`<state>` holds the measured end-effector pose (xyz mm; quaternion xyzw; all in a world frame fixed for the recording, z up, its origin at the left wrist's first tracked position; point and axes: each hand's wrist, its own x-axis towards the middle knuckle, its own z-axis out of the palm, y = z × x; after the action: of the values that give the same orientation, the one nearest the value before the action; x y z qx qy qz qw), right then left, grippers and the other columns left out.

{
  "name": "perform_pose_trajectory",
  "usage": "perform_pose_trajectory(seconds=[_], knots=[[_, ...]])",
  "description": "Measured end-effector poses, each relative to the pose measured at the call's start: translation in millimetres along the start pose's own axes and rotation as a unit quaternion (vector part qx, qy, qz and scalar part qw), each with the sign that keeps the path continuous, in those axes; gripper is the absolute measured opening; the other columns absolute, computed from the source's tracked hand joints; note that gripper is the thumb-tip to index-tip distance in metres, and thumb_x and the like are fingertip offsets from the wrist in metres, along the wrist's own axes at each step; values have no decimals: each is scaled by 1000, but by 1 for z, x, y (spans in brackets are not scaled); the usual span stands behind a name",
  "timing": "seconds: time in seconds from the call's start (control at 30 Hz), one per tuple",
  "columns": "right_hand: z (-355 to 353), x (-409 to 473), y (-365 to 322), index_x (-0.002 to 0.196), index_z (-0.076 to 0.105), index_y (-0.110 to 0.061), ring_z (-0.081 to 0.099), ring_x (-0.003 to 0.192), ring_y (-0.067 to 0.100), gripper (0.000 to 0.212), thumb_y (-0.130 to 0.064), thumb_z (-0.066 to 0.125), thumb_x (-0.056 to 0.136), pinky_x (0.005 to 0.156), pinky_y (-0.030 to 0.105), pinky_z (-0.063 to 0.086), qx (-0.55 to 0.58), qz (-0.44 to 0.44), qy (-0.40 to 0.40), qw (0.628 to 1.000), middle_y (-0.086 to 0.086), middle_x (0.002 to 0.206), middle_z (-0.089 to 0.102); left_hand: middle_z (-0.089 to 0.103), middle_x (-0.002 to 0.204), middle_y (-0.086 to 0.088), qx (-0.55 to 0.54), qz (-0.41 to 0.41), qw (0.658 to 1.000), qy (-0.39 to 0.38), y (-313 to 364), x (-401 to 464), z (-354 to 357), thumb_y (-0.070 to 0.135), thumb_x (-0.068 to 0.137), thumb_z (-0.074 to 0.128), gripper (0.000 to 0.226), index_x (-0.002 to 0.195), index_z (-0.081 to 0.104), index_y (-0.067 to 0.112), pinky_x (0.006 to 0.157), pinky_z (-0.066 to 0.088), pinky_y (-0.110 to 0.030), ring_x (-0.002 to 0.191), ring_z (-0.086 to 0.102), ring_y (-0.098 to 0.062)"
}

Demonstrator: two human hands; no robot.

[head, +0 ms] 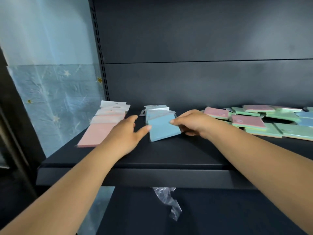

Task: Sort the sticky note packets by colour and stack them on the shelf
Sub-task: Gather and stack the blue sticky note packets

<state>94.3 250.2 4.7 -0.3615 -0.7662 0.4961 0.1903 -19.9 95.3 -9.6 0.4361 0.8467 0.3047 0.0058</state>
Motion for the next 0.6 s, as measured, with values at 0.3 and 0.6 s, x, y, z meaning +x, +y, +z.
perform_pose_trajectory(seconds=[0.3, 0.6], knots=[[15, -4, 5, 104, 62, -9, 49, 88, 16, 30, -35, 53, 92, 64, 22, 35, -199, -69, -13, 977, 1, 96, 55, 30, 151, 7, 135, 121, 982, -61, 5, -25, 6, 48, 95, 31, 55, 144, 31, 23, 105, 15, -18, 138, 25, -10], [-66, -37, 33, 139, 41, -19, 32, 135, 19, 45, -37, 40, 97, 106, 29, 26, -412, -94, 98, 901, -2, 149, 35, 39, 144, 2, 141, 187, 969, -80, 25, -24, 12, 44, 96, 35, 50, 135, 45, 16, 101, 15, -14, 135, 29, -11]])
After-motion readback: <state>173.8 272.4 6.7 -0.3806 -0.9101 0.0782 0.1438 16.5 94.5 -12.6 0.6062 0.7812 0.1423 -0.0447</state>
